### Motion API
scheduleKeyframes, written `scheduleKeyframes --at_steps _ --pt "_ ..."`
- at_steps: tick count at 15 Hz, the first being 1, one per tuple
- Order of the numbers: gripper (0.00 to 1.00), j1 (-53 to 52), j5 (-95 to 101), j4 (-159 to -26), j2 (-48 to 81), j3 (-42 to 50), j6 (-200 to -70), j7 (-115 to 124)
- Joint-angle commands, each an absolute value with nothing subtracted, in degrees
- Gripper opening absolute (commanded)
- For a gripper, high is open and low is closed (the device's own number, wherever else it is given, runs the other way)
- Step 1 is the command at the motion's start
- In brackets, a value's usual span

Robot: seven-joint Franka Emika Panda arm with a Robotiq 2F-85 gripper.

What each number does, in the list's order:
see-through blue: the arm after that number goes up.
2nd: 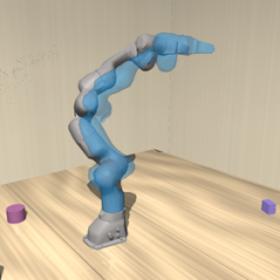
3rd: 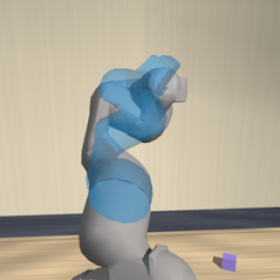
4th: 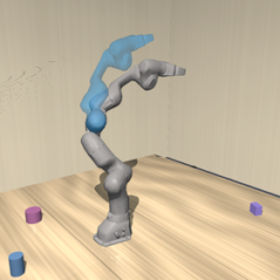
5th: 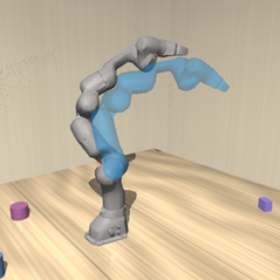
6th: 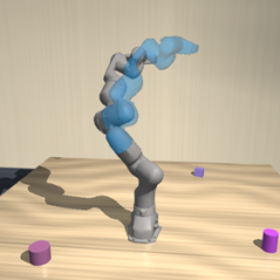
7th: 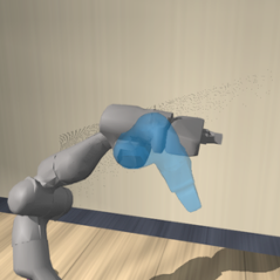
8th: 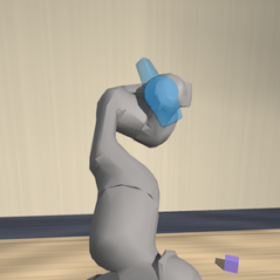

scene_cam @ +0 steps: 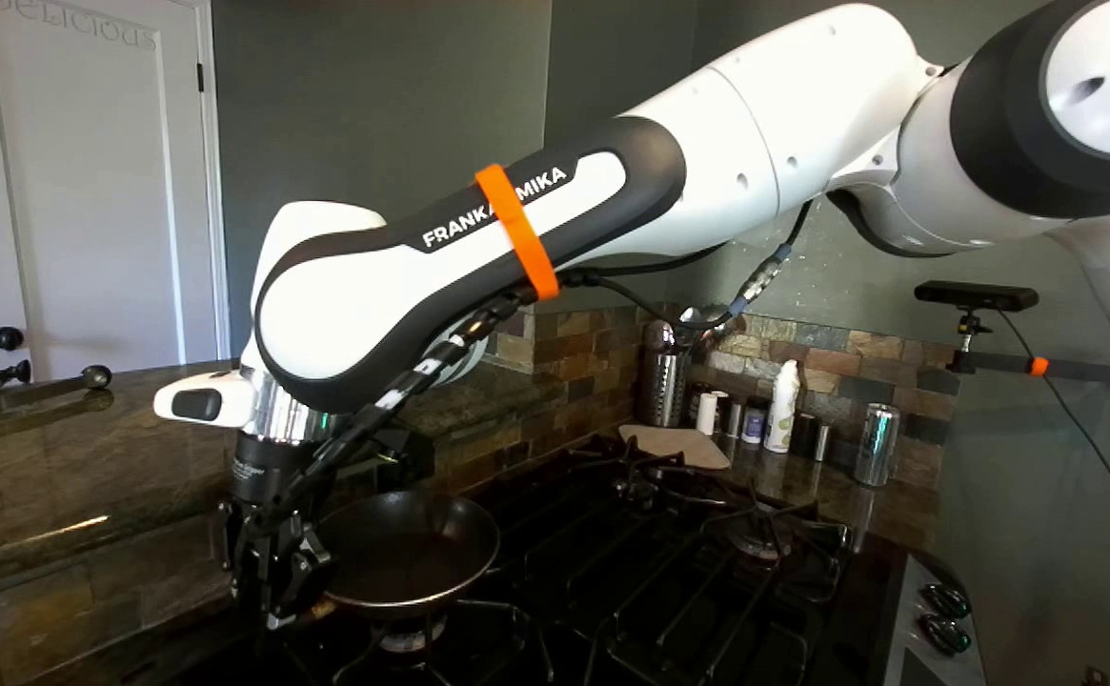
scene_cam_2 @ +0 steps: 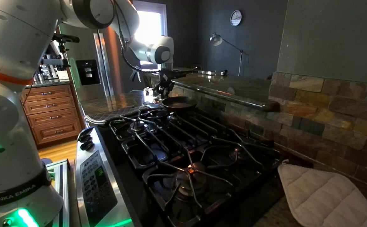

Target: Move the pan to the right.

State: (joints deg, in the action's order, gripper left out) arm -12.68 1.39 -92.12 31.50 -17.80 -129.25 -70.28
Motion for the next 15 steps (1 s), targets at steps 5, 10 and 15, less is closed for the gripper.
scheduleKeyframes --at_steps 5,10,15 --pt "0.09 -10.25 1.15 -95.9 28.22 -17.21 -129.27 -71.49" --pt "0.09 -9.44 0.24 -98.54 26.58 -17.18 -130.44 -69.75" --pt "0.09 -9.8 0.91 -95.98 28.4 -17.06 -129.07 -70.25"
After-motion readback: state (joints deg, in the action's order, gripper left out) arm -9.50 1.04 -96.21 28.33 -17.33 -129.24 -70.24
